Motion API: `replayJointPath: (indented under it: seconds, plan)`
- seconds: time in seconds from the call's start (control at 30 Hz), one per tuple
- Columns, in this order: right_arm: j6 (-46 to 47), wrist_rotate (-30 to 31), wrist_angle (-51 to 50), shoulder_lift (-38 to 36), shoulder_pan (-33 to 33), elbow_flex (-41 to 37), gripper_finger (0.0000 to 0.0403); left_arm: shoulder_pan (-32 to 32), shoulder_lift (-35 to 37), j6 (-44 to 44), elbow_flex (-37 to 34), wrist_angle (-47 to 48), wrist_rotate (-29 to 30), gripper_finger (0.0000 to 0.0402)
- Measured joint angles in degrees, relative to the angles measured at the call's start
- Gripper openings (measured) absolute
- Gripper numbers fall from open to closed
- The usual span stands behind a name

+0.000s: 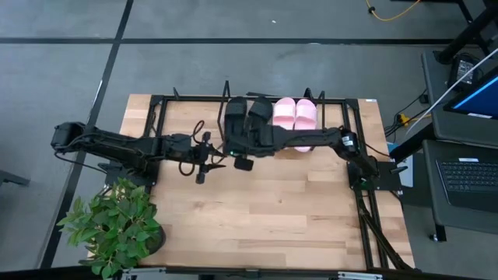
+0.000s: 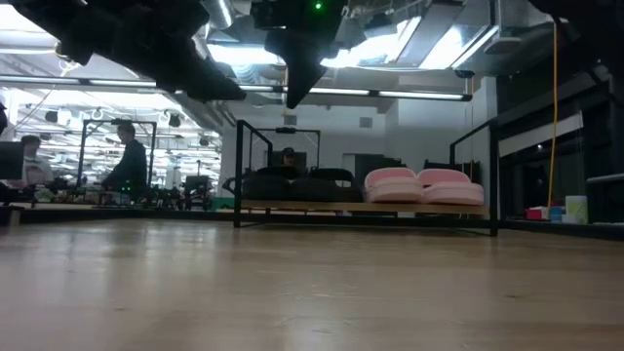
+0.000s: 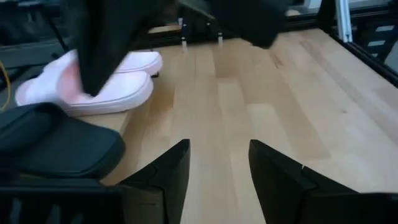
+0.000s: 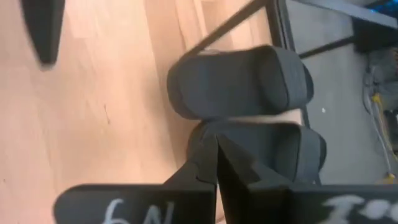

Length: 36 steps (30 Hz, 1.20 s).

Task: Pick and place slides into the shelf
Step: Return to Home Position

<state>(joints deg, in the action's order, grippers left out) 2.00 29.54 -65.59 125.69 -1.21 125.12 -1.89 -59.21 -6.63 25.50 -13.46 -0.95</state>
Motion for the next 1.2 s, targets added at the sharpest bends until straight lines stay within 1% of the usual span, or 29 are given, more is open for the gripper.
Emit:
replayJointPath:
  seconds: [0.07,0.17,0.3,0.43,0.5,0.6,0.77,0.87,1.03,1.1,1.2]
  plan:
    - [2.7,1.5,-1.4,0.0,-1.7,0.0,0.0004,0.0,1.5,0.0,0.0,0.3,0.1,0.0152]
    - [6.4,2.1,-1.4,-0.2,-4.3,-1.3,0.0003,0.1,3.8,0.0,0.0,0.6,0.1,0.0130]
    - [11.8,3.8,-0.8,-0.2,-7.8,-4.4,0.0002,0.6,6.2,-0.1,0.0,3.8,0.1,0.0075]
    - [14.9,5.8,4.7,-0.3,-10.9,-10.3,0.0002,1.7,6.8,-0.6,0.0,4.6,0.0,0.0014]
    - [16.0,5.8,8.4,-1.0,-12.3,-13.6,0.0002,2.3,6.7,-1.0,0.0,4.8,0.0,0.0006]
    - [18.0,5.8,13.7,-4.2,-14.1,-19.7,0.0002,3.2,6.8,-1.0,0.0,4.6,0.0,0.0011]
    - [17.3,5.5,26.6,-13.2,-16.3,-32.7,0.0001,3.8,6.8,-1.4,0.0,3.3,0.0,0.0002]
    - [16.8,5.3,32.8,-21.0,-17.2,-40.6,0.0001,3.8,6.7,-1.5,0.0,2.1,0.0,0.0004]
    - [11.4,4.8,43.6,-34.3,-17.8,-53.5,0.0005,3.8,6.8,-0.9,0.0,-0.3,-0.1,0.0002]
    - [8.1,4.6,48.6,-39.9,-18.0,-58.6,0.0006,3.0,7.3,-1.0,0.0,-1.5,-1.7,0.0001]
    - [2.4,1.5,56.0,-47.3,-18.1,-66.0,0.0005,-0.2,9.7,-1.4,0.0,-2.0,-6.6,0.0001]
